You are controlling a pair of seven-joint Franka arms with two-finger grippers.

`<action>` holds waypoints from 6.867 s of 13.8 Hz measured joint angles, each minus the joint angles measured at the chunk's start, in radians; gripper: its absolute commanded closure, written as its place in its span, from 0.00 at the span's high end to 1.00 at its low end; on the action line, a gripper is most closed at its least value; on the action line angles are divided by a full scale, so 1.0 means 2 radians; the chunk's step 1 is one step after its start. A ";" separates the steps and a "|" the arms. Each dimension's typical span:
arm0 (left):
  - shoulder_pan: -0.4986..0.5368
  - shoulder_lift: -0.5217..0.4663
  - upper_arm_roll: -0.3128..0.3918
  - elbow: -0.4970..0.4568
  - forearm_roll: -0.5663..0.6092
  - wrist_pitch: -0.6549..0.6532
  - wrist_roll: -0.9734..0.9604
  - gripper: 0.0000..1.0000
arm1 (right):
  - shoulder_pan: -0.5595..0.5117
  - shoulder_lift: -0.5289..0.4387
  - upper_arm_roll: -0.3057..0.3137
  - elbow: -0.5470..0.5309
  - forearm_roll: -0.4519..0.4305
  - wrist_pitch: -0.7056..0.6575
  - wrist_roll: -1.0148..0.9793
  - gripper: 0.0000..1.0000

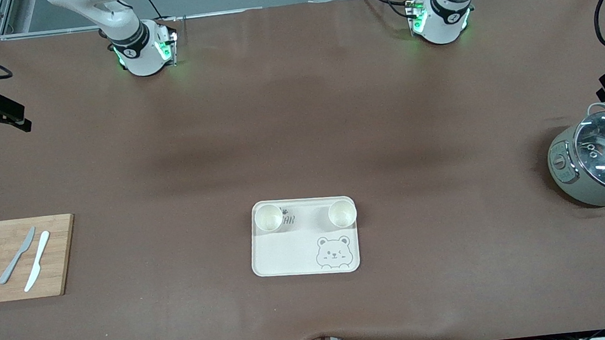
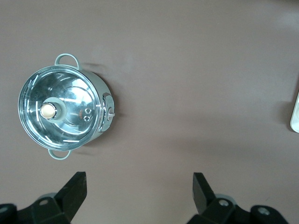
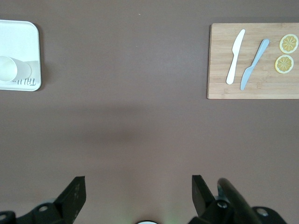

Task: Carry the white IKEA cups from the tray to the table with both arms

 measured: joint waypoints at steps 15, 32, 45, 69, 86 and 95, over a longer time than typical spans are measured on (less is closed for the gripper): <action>-0.039 0.033 -0.017 -0.005 -0.002 0.000 0.005 1.00 | -0.001 0.019 -0.001 0.003 0.000 0.002 0.000 1.00; -0.214 0.241 -0.020 -0.009 -0.002 0.230 -0.147 1.00 | -0.010 0.096 0.001 0.008 0.002 0.035 0.000 1.00; -0.291 0.357 -0.018 -0.008 -0.002 0.371 -0.267 0.66 | 0.058 0.202 0.006 0.009 0.109 0.130 0.192 1.00; -0.287 0.310 -0.002 0.009 0.020 0.335 -0.268 0.00 | 0.240 0.359 0.009 0.009 0.122 0.391 0.452 0.57; -0.119 0.161 -0.002 -0.128 0.021 0.210 -0.235 0.00 | 0.181 0.335 -0.006 0.069 0.121 0.246 0.357 0.00; -0.030 0.204 -0.001 -0.233 0.021 0.356 -0.209 0.00 | 0.022 0.195 -0.011 -0.142 0.039 0.256 0.045 0.00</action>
